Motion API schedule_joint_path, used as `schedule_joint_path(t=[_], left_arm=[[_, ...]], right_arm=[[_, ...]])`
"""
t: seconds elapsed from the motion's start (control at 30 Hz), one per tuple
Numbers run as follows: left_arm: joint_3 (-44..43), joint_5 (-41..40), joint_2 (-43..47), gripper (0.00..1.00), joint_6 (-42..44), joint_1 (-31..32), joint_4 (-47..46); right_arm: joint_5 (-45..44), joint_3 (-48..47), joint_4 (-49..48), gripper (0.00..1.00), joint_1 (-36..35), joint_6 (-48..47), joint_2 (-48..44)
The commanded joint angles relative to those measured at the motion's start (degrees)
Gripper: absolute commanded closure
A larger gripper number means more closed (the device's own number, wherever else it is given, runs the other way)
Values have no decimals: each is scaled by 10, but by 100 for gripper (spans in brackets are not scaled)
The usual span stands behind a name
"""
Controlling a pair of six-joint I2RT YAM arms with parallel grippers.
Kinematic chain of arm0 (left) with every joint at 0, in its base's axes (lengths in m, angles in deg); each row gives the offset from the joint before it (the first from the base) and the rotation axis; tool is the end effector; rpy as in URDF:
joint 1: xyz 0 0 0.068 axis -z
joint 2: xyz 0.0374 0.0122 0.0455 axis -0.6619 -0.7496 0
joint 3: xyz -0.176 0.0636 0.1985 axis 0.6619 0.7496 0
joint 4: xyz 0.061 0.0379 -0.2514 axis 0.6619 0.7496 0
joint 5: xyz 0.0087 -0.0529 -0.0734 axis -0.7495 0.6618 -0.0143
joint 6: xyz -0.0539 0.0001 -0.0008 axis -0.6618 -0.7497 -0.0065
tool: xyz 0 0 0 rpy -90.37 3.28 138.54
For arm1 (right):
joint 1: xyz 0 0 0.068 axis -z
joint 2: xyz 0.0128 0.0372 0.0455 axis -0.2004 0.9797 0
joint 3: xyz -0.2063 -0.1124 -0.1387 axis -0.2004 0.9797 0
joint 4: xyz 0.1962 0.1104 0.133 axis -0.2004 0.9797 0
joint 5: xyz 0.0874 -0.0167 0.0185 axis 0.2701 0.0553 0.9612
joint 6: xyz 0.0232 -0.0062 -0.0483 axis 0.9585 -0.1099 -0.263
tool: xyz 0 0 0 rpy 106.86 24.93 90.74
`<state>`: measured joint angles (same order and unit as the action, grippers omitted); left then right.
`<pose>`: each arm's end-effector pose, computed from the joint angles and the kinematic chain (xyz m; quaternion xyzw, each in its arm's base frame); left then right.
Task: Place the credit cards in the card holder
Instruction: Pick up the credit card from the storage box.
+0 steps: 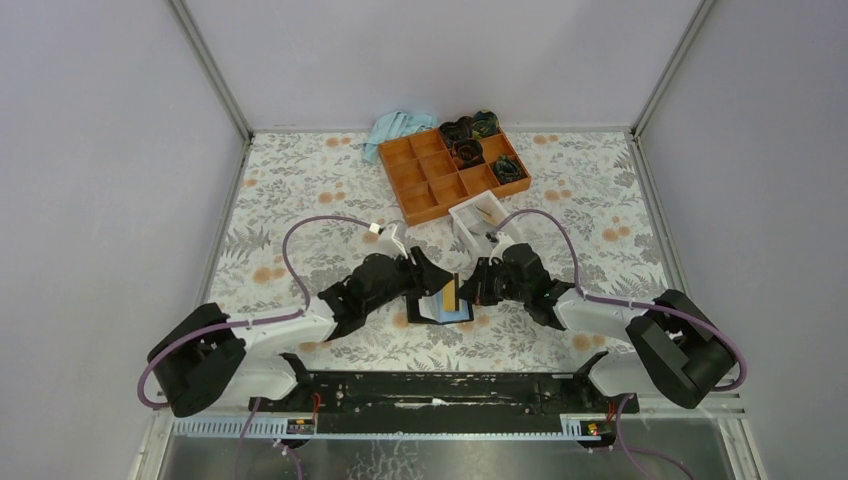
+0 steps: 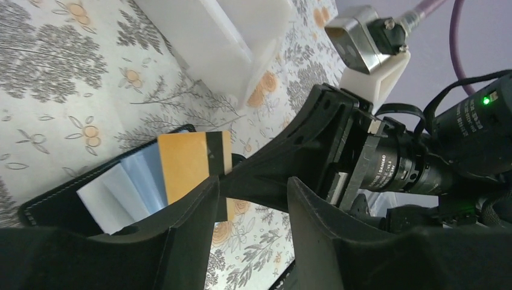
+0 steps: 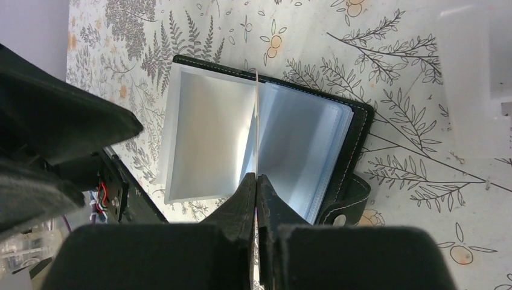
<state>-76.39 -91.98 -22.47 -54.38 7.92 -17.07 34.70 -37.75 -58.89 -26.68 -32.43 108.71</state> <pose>0.1668 -0.1922 0.1979 -0.0301 0.8093 -0.4428 0.3847 0.1911 0.1641 0.1607 -0.0895 0.8466 0.4112 0.3259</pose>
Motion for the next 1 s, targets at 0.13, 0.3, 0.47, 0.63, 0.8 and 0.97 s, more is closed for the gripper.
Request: schedule_joint_path(t=[0.13,0.3,0.47,0.63,0.8,0.97], left_arm=[[-29,31,-22,50,-2,20,40],[-29,21,-1,51,4,23,100],[-22,3,26,52,8,23,148],[-13,-2,41,53,8,23,172],[-9,8,45,53,6,23,178],[-12,16,45,55,7,23,190]], right_arm=[[-6,3,-12,100,-5,3,-2],[-1,2,-15,100,-5,7,2],[11,-4,-15,100,-5,14,4],[19,-9,-10,100,-5,18,8],[24,-12,-6,100,-5,20,10],[26,-14,-3,100,-5,20,10]])
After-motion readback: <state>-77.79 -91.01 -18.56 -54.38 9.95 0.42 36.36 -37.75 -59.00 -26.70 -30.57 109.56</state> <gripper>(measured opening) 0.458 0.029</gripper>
